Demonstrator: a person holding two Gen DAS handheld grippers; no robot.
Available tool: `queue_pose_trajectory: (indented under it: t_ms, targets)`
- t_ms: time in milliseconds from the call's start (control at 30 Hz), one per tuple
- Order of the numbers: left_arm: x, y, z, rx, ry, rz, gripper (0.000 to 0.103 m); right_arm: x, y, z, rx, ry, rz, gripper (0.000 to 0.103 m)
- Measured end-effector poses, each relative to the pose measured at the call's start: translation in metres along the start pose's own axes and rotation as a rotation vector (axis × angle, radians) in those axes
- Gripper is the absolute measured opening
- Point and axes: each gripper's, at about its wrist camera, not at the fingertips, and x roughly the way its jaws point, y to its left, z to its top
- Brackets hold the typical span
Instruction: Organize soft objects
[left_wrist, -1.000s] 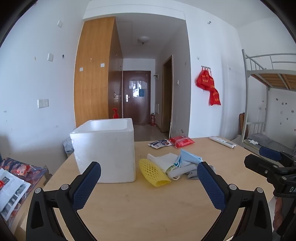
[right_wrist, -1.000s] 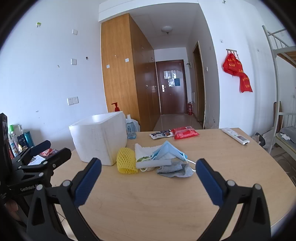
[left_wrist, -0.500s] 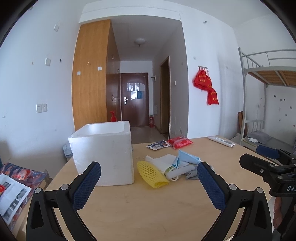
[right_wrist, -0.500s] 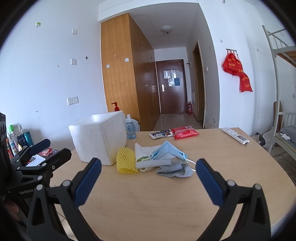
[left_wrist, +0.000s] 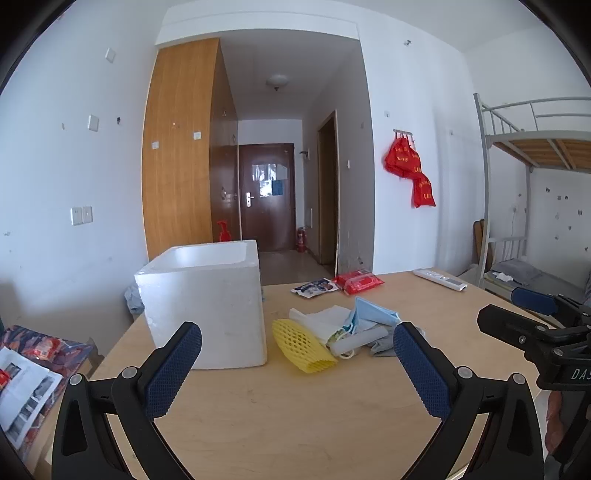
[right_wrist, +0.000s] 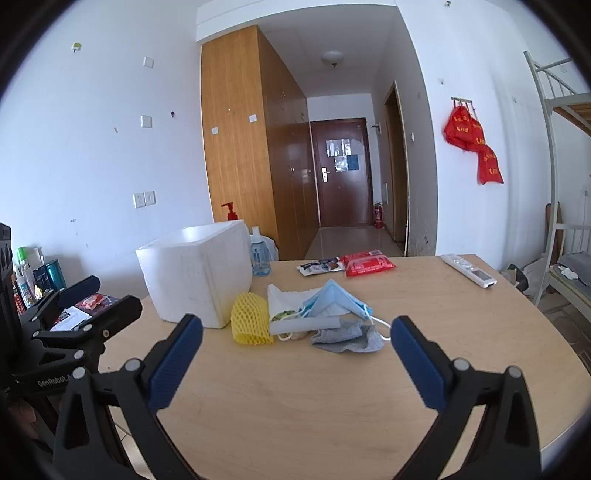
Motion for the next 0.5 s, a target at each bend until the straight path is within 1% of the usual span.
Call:
queue_pose_trajectory:
  t_ms: [500]
  targets:
    - [-0.0012,0.0001,0.002,0.0,0.004,-0.002,0.103,0.0,0.0009,0.0003,0.0,-0.001,-0.002,0.103]
